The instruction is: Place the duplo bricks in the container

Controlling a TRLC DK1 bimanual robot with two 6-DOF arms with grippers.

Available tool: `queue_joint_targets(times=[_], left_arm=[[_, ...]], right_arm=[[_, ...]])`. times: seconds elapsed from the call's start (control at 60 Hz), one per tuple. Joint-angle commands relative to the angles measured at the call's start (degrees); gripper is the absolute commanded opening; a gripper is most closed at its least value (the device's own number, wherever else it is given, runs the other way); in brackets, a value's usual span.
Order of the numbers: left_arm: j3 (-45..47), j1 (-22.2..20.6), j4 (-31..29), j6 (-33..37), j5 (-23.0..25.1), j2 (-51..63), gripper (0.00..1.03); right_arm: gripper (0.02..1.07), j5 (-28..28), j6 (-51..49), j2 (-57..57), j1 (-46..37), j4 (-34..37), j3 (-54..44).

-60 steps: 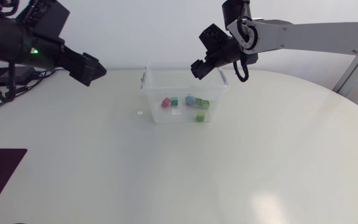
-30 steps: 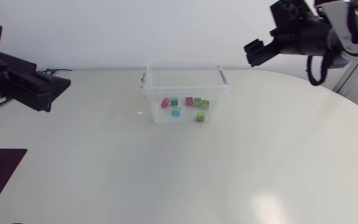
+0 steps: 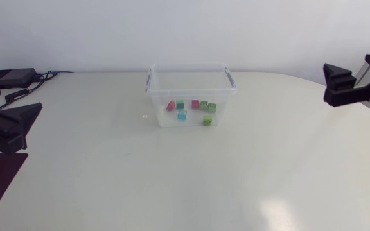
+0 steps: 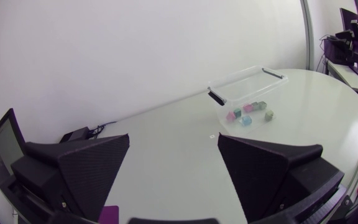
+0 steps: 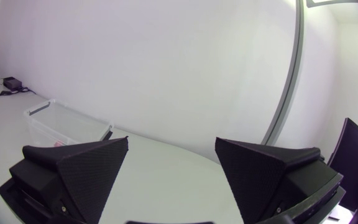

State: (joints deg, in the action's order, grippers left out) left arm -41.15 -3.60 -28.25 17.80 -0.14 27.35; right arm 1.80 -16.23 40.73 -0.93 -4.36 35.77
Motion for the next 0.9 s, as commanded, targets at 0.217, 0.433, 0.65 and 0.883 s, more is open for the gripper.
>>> queue_joint_targets(times=[0.217,0.433,0.65,0.883], left_arm=[[14.8,2.3,11.2,-0.9,-0.9,-8.7,0.99],[21.2,2.6,15.3,-5.0,-0.6,-13.2,0.99],[27.2,2.9,19.2,-8.9,-0.4,-17.5,0.99],[34.2,3.3,23.8,-13.3,-0.1,-22.4,0.99]], right_arm=[[1.03,0.9,2.3,-13.7,-2.7,0.9,-11.3],[1.03,0.2,5.7,-20.2,-1.9,1.8,-17.2],[1.03,-0.4,8.8,-26.4,-1.0,2.5,-22.8],[1.03,-1.1,12.5,-33.6,0.0,3.5,-29.3]])
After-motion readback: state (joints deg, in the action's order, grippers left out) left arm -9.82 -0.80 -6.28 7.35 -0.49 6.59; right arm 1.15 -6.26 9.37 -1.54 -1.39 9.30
